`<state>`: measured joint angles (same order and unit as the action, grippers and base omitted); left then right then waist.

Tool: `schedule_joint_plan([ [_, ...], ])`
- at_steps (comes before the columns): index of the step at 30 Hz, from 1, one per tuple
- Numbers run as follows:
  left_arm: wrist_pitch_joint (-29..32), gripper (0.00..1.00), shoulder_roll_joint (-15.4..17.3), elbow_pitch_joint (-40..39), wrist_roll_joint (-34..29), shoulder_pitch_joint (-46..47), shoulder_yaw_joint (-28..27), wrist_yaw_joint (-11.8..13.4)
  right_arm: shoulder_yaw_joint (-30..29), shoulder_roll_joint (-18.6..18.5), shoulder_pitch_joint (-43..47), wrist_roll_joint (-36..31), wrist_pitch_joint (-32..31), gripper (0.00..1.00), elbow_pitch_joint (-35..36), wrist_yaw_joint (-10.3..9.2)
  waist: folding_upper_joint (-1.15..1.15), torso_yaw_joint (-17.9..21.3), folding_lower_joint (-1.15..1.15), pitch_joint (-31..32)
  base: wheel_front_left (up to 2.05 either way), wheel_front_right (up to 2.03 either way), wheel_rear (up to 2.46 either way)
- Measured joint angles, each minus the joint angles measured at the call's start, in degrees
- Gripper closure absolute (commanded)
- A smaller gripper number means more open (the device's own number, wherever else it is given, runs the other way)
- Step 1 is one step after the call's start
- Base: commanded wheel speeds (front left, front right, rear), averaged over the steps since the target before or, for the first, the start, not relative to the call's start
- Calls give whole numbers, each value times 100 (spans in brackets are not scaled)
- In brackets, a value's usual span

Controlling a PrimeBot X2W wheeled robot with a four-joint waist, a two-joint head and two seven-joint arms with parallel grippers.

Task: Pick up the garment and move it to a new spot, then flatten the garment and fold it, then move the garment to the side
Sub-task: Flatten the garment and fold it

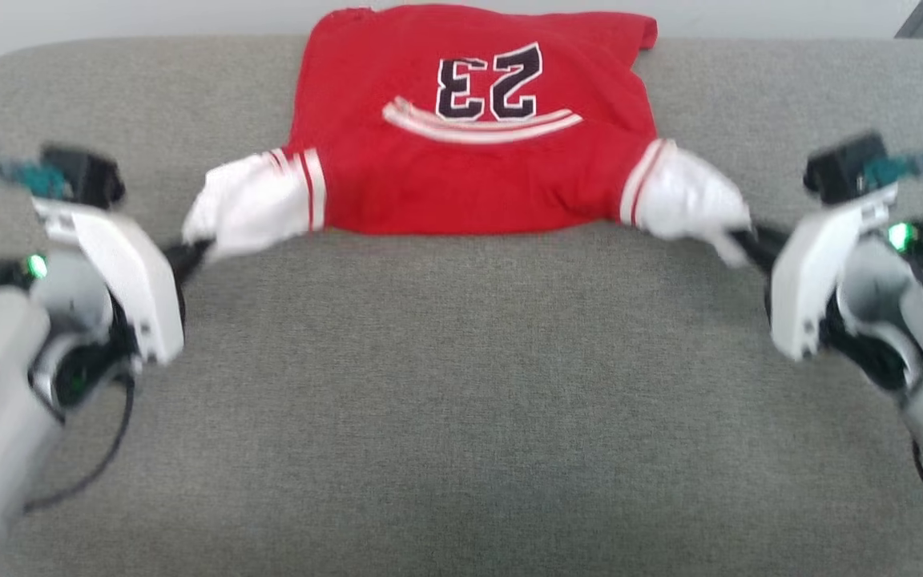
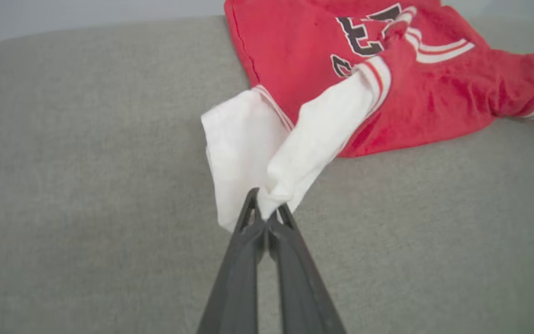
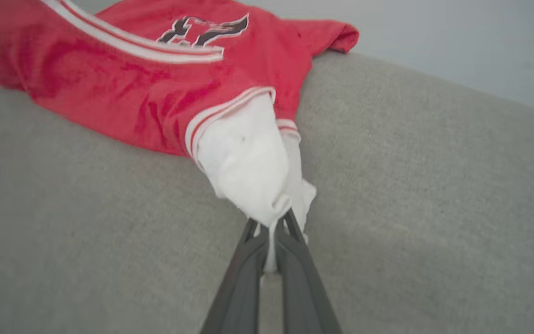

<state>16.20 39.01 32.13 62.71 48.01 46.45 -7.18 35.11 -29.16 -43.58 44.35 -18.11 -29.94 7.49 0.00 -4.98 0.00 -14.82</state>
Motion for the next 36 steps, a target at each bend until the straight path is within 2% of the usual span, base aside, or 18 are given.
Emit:
schedule_joint_plan([
  [4, 153, 100, 333, -782, 199, -695, 41, 347, 57, -549, 817, 346, -560, 100, 855, 0, 0, -53, 0, 113, 0, 0, 0],
  [7, 189, 100, 645, -1386, 333, -1249, 20, 711, -76, -857, 1366, 606, -927, 100, 1360, 0, 0, -83, 0, 187, 0, 0, 0],
  [16, 91, 100, 1332, -2711, 793, -2755, -5, 1757, -600, -1355, 2883, 936, -2027, 100, 2546, 0, 0, -74, 0, 275, 0, 0, 0],
  [17, 86, 100, 1374, -2827, 822, -2887, 1, 1870, -692, -1380, 3035, 958, -2149, 100, 2631, 0, 0, -68, 0, 277, 0, 0, 0],
  [18, 86, 100, 1374, -2827, 822, -2887, 1, 1870, -692, -1380, 3035, 958, -2149, 100, 2631, 0, 0, -68, 0, 277, 0, 0, 0],
  [19, 91, 100, 1480, -2995, 905, -3149, 22, 2092, -859, -1405, 3340, 966, -2332, 100, 2818, 0, 0, -64, 0, 281, 0, 0, 0],
  [20, 91, 100, 1480, -2995, 905, -3149, 22, 2092, -859, -1405, 3340, 966, -2332, 100, 2818, 0, 0, -64, 0, 281, 0, 0, 0],
  [24, 87, 100, 1646, -3307, 1131, -3587, 19, 2405, -1245, -1350, 3884, 926, -2637, 100, 3083, 1, 0, -68, 0, 279, 0, 0, 0],
  [26, 23, 100, 1707, -3431, 1161, -3705, -4, 2483, -1454, -1238, 4100, 817, -2692, 100, 3151, 1, 0, -83, 0, 269, 0, 0, 0],
  [31, -141, 100, 1626, -3511, 1167, -3743, -42, 2499, -1746, -823, 4342, 294, -2742, 100, 3178, 1, 0, -121, 0, 222, 0, 0, 0],
  [32, -188, 100, 1579, -3504, 1136, -3729, -48, 2484, -1784, -746, 4358, 205, -2742, 91, 3174, 1, 0, -127, 0, 210, 0, 0, 0],
  [33, -226, 100, 1539, -3489, 1098, -3711, -48, 2471, -1835, -667, 4364, 109, -2742, 52, 3160, 1, 0, -128, 0, 199, 0, 0, 0],
  [34, -280, 100, 1496, -3462, 1082, -3676, -55, 2449, -1896, -583, 4364, -24, -2736, 46, 3149, 1, 0, -129, 0, 187, 0, 0, 0],
  [35, -354, 100, 1457, -3443, 1044, -3635, -69, 2418, -1931, -506, 4362, -111, -2738, 28, 3153, 1, 0, -128, 0, 173, 0, 0, 0],
  [36, -412, 100, 1413, -3416, 1028, -3595, -91, 2373, -1982, -436, 4359, -169, -2767, 0, 3164, 1, 0, -126, 0, 161, 0, 0, 0],
])
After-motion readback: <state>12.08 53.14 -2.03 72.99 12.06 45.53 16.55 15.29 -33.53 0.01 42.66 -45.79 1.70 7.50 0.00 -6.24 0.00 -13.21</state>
